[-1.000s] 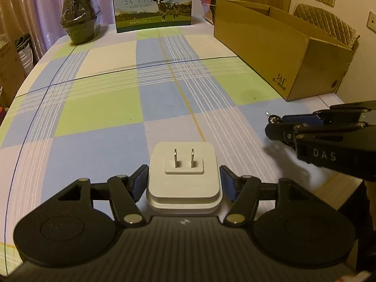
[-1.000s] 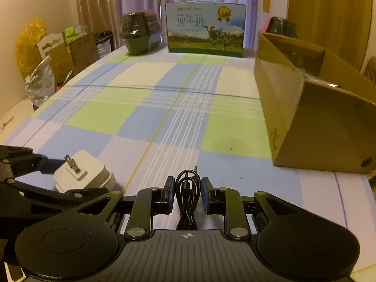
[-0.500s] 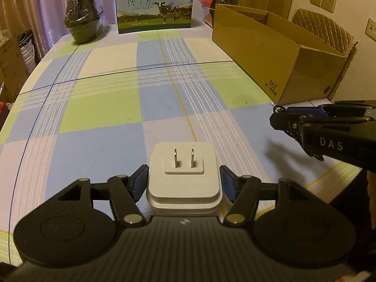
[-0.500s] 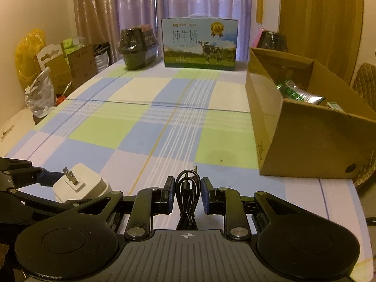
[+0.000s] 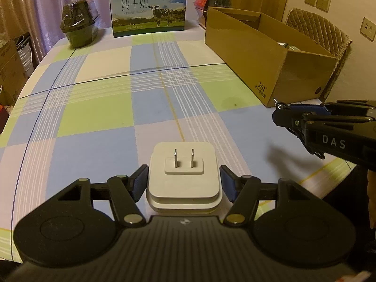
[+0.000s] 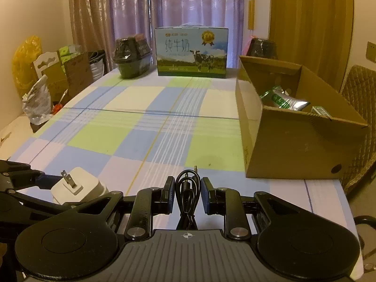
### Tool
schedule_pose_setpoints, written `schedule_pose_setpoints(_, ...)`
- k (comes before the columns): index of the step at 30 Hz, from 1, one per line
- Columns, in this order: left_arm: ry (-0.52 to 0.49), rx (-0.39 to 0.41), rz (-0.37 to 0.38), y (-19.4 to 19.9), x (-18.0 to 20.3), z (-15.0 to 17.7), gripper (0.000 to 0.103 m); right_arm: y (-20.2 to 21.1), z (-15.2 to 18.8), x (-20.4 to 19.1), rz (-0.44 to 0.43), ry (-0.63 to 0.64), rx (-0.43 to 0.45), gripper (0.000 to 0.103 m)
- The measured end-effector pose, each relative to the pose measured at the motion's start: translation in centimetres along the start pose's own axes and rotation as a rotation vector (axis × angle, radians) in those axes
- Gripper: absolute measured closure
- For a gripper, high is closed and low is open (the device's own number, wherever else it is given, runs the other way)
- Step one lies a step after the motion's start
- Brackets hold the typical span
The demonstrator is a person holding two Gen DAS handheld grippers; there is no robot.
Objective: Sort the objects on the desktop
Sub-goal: 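Carry the plug adapter and cable over the cardboard box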
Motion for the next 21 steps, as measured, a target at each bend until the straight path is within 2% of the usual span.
schedule_pose_setpoints(21,-0.016,-0.004,0.0,0.4,1.3,-0.3,0.043,1.4,-0.3,1.1,0.015,-0.018,0.024,0.083)
Point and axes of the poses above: each gripper's, at about its wrist camera, not at the fingertips, and y roughly against the way its jaws point, x to its right, z to its underside, the point moved 5 cm from there along -y, roughly the way its jaws point, and after that the axes turned 11 degrees about y, right-handed, at the moved point
